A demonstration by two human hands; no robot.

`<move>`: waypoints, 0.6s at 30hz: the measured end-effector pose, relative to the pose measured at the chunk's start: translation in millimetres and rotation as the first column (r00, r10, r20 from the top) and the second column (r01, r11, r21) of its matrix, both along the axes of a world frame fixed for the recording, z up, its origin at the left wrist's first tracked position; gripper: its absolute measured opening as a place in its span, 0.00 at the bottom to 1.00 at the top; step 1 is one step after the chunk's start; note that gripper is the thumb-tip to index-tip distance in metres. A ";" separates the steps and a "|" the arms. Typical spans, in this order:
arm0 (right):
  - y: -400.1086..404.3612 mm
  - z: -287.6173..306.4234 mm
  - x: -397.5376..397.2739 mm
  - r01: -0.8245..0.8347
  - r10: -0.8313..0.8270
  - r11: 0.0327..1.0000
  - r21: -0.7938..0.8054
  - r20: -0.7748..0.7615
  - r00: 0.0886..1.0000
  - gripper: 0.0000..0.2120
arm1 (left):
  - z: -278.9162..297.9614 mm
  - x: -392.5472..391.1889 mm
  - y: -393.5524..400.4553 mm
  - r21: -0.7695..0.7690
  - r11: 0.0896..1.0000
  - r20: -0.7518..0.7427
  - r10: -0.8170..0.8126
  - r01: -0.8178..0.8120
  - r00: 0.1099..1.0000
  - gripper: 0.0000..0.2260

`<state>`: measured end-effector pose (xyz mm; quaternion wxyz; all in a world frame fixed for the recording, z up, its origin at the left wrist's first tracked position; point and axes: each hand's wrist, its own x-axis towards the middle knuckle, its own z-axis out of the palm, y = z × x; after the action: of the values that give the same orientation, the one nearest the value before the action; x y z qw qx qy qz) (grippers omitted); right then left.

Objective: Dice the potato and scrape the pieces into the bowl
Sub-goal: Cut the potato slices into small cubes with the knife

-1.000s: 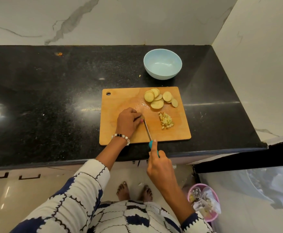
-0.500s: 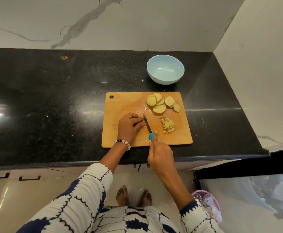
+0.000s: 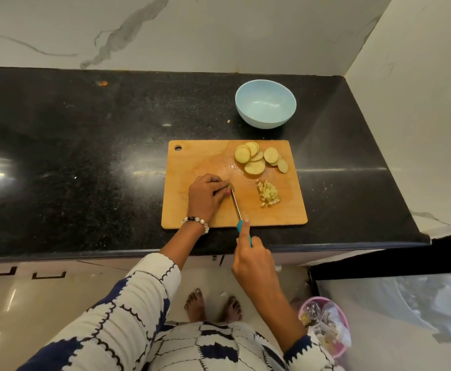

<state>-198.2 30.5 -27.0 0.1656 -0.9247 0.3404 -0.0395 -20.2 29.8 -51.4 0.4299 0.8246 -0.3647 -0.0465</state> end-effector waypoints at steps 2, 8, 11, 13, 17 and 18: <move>-0.1 4.5 -10.9 -0.009 0.006 0.999 0.040 0.064 0.998 0.27 | 0.8 0.1 0.1 -0.007 1.000 -0.023 0.002 -0.002 1.000 0.09; -23.4 20.0 5.8 0.019 -0.040 0.993 0.119 0.172 0.984 0.27 | 0.9 1.2 3.4 -0.016 1.000 -0.039 -0.009 0.008 0.999 0.10; -29.4 15.1 17.4 0.020 -0.037 0.992 0.128 0.127 0.991 0.25 | -0.1 1.8 4.8 -0.017 1.000 -0.026 -0.002 0.002 1.000 0.10; -28.7 12.5 21.2 0.014 -0.027 0.993 0.115 0.113 0.993 0.25 | 1.2 1.3 5.2 -0.018 1.000 -0.030 0.010 -0.011 1.000 0.10; -21.1 10.8 22.0 0.011 -0.021 0.994 0.109 0.090 0.996 0.26 | 2.1 1.2 5.5 -0.031 0.999 -0.043 0.010 -0.012 0.999 0.11; -20.6 11.0 22.4 0.010 -0.018 0.995 0.102 0.080 0.997 0.26 | 2.3 1.3 5.2 -0.036 0.999 -0.048 0.013 -0.015 0.999 0.10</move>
<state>-175.8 9.9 -16.0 0.2259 -0.9103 0.3415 -0.0606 -19.0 35.0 -49.2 0.4537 0.8179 -0.3493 -0.0563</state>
